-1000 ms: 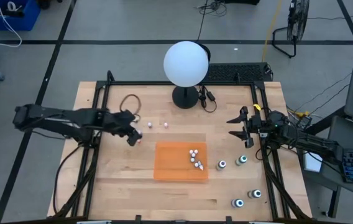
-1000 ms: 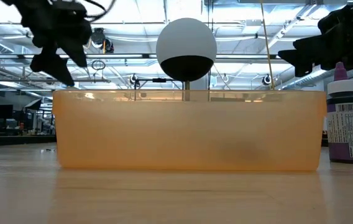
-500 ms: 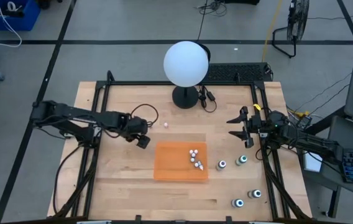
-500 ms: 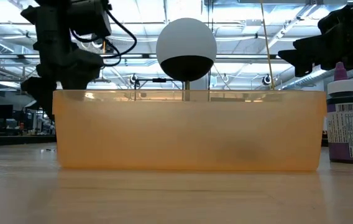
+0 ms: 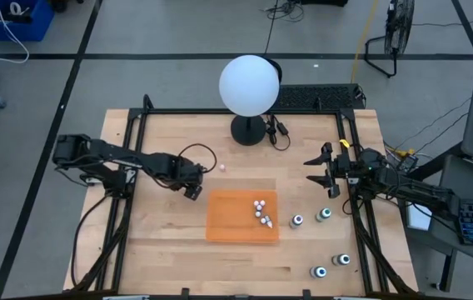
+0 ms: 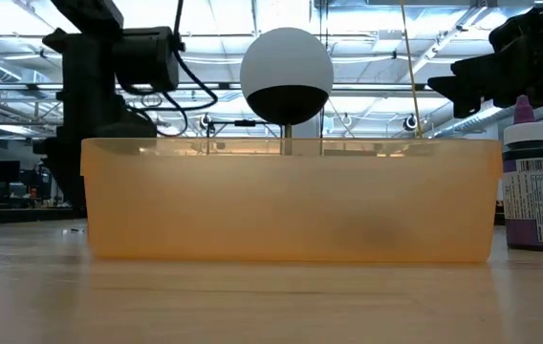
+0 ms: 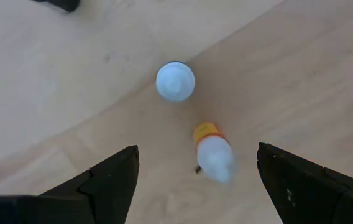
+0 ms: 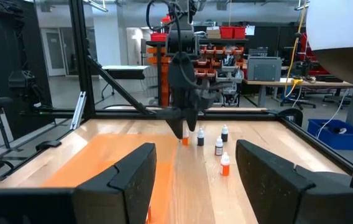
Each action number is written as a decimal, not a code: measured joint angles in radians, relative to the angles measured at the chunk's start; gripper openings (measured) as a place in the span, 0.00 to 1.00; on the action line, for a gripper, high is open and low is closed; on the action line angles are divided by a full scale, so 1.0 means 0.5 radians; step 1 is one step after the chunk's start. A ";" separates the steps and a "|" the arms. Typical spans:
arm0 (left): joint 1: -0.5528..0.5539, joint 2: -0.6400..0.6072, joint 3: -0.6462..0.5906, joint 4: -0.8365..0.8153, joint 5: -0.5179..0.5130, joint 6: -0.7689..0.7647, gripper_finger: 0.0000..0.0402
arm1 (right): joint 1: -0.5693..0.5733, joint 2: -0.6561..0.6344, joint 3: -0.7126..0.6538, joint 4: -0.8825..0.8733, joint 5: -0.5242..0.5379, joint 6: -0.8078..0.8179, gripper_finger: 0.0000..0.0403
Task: Pick & Place food coloring
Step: Put the small orange food coloring bottle into the orange container
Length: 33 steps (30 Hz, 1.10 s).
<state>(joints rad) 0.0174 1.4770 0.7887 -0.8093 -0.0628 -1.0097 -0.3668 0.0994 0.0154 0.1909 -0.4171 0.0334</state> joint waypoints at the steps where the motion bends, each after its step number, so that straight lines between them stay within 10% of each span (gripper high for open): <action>1: 0.000 0.023 -0.001 0.005 -0.005 0.023 0.81 | 0.000 -0.001 0.000 0.000 -0.001 0.000 0.52; 33: -0.011 0.247 0.002 0.185 0.026 0.320 0.81 | 0.000 0.002 -0.001 0.014 0.000 0.000 0.53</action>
<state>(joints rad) 0.0120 1.6005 0.7895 -0.7166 -0.0497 -0.8497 -0.3668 0.1005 0.0151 0.1978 -0.4171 0.0334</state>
